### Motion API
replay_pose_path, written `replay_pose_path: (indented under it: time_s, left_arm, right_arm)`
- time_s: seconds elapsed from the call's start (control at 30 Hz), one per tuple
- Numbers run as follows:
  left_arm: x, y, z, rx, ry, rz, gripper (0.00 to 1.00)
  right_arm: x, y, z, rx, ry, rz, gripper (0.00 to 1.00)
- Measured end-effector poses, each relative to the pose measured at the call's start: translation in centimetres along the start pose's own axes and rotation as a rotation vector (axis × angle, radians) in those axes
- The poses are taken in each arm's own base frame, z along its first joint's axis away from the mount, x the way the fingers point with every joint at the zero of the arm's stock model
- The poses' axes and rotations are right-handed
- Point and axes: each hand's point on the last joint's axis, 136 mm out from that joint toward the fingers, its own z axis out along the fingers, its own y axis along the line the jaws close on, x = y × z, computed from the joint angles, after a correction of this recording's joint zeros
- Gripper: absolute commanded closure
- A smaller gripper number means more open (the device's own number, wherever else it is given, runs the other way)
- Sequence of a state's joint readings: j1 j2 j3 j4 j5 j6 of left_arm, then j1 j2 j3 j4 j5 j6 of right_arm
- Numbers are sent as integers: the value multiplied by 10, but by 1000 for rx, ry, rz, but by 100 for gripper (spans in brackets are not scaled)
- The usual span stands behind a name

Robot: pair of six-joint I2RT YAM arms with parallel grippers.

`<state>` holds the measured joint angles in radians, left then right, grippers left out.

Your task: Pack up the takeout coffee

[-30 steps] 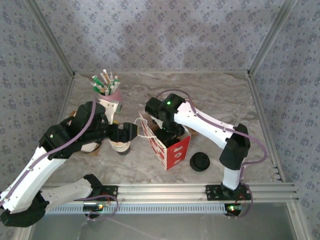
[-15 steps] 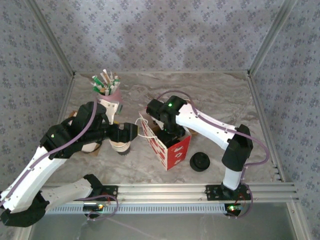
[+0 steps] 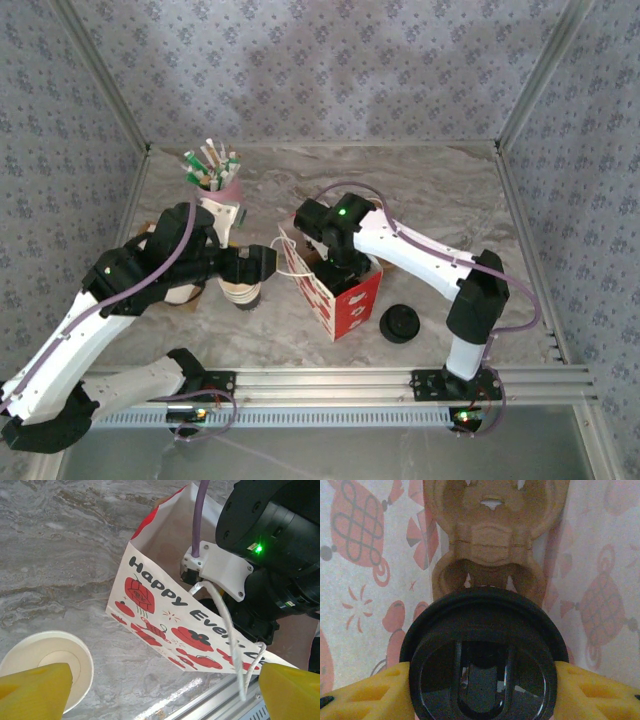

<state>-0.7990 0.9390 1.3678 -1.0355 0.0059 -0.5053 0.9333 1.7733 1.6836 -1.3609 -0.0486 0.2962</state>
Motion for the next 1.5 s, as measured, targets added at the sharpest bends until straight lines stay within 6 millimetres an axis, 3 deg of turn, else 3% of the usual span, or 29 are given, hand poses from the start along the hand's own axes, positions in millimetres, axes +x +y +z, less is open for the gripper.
replay_pose_path:
  time_s: [1.5]
  left_arm:
    - [-2, -1, 5, -1, 1, 0, 4]
  right_arm:
    - [-3, -1, -3, 0, -51, -6, 39]
